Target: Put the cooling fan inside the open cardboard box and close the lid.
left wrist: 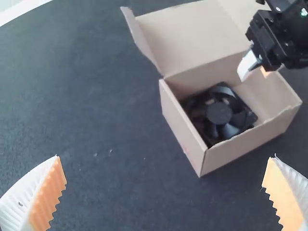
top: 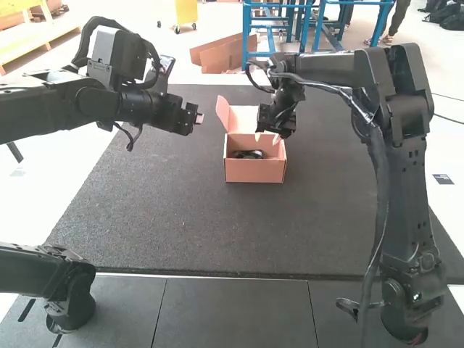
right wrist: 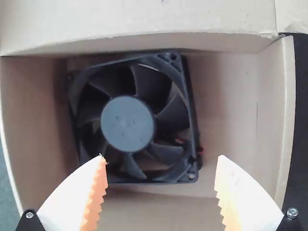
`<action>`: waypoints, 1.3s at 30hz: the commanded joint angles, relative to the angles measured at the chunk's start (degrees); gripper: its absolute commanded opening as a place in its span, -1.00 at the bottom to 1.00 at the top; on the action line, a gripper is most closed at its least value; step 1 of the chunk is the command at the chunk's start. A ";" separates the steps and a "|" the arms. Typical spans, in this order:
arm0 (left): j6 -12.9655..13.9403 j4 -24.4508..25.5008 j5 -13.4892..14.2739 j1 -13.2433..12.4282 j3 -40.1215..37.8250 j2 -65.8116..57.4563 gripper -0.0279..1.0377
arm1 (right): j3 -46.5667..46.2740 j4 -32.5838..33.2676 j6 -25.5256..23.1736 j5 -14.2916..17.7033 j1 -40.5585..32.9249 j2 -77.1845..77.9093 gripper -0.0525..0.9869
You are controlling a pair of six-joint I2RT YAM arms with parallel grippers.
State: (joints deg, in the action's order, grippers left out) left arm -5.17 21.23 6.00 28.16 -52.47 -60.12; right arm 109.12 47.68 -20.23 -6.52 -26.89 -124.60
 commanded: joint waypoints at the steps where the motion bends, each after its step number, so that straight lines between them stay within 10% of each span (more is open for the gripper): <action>1: -1.51 -0.67 -0.20 -1.80 -0.09 -1.58 0.87 | 5.84 2.59 1.42 -5.52 -0.44 1.20 0.25; 8: -5.03 -2.07 0.15 -4.52 -1.59 -7.82 0.87 | 4.26 3.38 9.68 -5.25 0.18 7.79 0.50; 19: -6.78 -8.05 5.34 -8.21 -8.26 -21.36 0.87 | -16.57 -16.22 22.25 8.11 2.64 20.27 0.68; 30: -6.78 -10.60 6.22 -12.43 -20.39 -36.91 0.87 | -28.35 -38.54 21.11 9.60 8.79 21.41 0.68; 39: -6.70 -11.57 6.48 -12.08 -27.34 -44.38 0.87 | -22.20 -39.77 19.79 8.72 12.83 15.52 0.68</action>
State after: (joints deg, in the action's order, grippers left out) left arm -11.46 10.39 11.66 15.99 -76.47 -103.37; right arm 84.31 8.19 0.47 2.20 -15.46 -107.57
